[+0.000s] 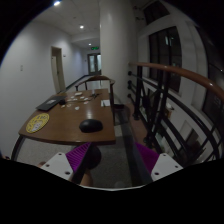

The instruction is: Arrange mouse

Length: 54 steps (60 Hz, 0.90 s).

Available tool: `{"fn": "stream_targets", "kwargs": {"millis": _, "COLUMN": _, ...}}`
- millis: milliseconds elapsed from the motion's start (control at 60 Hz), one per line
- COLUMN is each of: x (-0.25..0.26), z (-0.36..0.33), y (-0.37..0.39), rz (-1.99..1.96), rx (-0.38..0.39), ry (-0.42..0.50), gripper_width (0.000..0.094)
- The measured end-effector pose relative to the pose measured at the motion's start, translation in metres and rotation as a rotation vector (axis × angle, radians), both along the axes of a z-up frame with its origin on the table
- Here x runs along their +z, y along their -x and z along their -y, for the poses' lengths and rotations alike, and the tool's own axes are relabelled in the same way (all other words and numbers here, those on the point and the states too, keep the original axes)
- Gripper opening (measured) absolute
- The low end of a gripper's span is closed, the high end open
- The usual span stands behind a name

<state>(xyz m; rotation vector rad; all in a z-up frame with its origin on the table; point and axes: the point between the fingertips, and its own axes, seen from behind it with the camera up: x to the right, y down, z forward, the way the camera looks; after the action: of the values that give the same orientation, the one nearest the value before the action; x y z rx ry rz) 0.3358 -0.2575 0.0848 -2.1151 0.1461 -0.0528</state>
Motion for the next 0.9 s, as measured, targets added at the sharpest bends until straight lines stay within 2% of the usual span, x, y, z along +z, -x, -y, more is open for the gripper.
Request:
{"fn": "stream_targets", "kwargs": {"millis": 150, "x": -0.022, "z": -0.026, "y": 0.029, "rz": -0.004, "rx": 0.088, "ry": 0.016, "gripper_width": 0.0836}}
{"fn": "stream_targets", "kwargs": {"millis": 350, "x": -0.063, "z": -0.081, "y": 0.097, "rz": -0.003, "rx": 0.263, "ry": 0.022, "gripper_width": 0.0834}}
{"fn": "stream_targets", "kwargs": {"millis": 483, "x": -0.104, "z": -0.126, "y": 0.131, "rz": 0.061, "rx": 0.321, "ry": 0.066, "gripper_width": 0.0835}}
{"fn": "stream_targets", "kwargs": {"millis": 500, "x": -0.105, "z": -0.130, "y": 0.132, "rz": 0.073, "rx": 0.323, "ry": 0.057, "gripper_width": 0.0857}}
{"fn": "stream_targets", "kwargs": {"millis": 550, "x": -0.101, "z": -0.137, "y": 0.156, "rz": 0.033, "rx": 0.397, "ry": 0.053, "gripper_width": 0.0844}}
{"fn": "stream_targets", "kwargs": {"millis": 567, "x": -0.100, "z": -0.140, "y": 0.159, "rz": 0.023, "rx": 0.400, "ry": 0.055, "gripper_width": 0.0872}}
{"fn": "stream_targets", "kwargs": {"millis": 617, "x": -0.094, "z": -0.154, "y": 0.153, "rz": -0.003, "rx": 0.345, "ry": 0.056, "gripper_width": 0.0846}}
{"fn": "stream_targets", "kwargs": {"millis": 667, "x": -0.102, "z": -0.163, "y": 0.140, "rz": -0.009, "rx": 0.286, "ry": 0.094, "gripper_width": 0.0836}}
{"fn": "stream_targets", "kwargs": {"millis": 783, "x": -0.098, "z": -0.159, "y": 0.137, "rz": -0.080, "rx": 0.263, "ry": 0.125, "gripper_width": 0.0826}}
{"fn": "stream_targets", "kwargs": {"millis": 900, "x": -0.096, "z": -0.176, "y": 0.128, "rz": -0.088, "rx": 0.229, "ry": 0.097, "gripper_width": 0.0815}}
